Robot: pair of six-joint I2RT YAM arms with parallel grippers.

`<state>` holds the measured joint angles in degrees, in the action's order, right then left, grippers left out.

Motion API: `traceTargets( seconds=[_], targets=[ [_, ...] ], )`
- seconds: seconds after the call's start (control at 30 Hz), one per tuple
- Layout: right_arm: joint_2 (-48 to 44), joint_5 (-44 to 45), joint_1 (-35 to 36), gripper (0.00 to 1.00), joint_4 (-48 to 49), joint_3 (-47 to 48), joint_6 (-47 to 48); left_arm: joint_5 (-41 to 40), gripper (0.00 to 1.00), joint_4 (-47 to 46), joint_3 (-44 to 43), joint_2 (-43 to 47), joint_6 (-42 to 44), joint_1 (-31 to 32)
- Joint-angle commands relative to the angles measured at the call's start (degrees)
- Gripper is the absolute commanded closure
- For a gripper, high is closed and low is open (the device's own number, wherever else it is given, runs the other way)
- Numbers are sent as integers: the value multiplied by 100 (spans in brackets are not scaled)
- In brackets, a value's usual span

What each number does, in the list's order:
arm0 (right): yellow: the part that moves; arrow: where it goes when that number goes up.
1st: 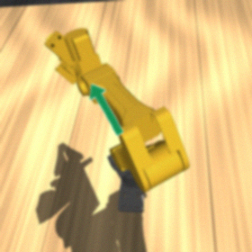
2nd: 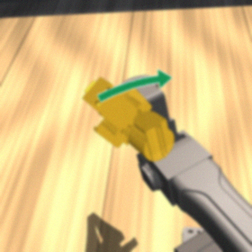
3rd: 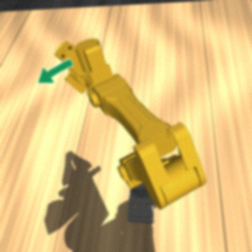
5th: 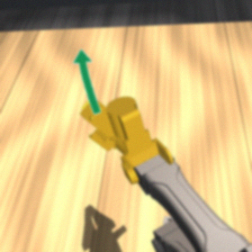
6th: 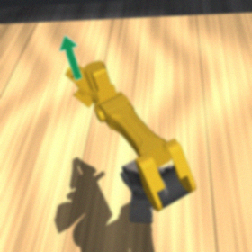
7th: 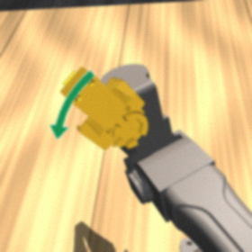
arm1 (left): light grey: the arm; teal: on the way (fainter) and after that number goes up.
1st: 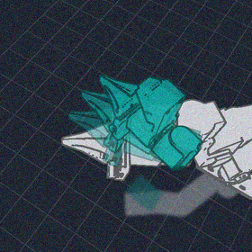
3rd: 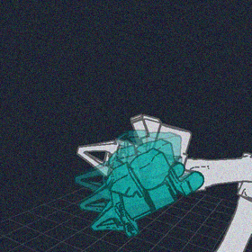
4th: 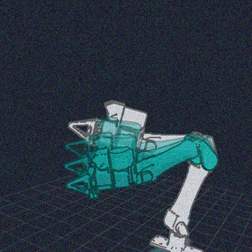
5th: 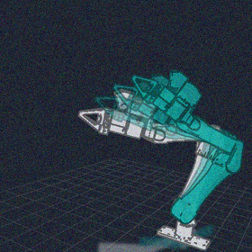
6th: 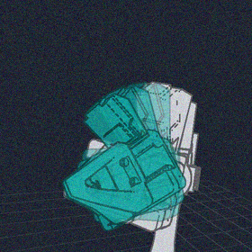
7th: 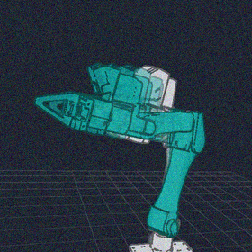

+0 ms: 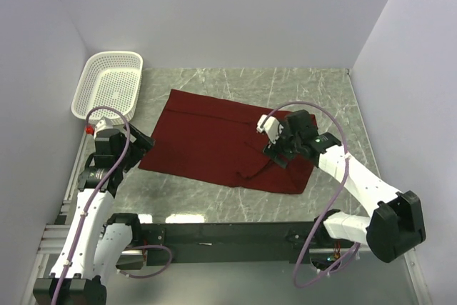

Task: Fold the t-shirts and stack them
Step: Fold the tshirt

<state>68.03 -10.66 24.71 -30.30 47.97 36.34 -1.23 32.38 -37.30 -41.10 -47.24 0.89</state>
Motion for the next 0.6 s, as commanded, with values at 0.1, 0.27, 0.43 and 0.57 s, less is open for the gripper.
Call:
traceTargets(
  seconds=[0.1,0.27,0.43,0.57],
  targets=[
    [-325,-1272,-1,20,-257,-365,935,246,9,-241,-14,-12,180,-9],
    [122,-877,-106,23,59,-534,1788,264,9,-250,3,-12,172,-9],
    [632,-781,-466,25,121,-332,2368,282,8,-215,-14,-30,180,-9],
    [913,-631,-581,25,148,-200,2597,290,8,-276,30,-12,154,-9]
  ],
)
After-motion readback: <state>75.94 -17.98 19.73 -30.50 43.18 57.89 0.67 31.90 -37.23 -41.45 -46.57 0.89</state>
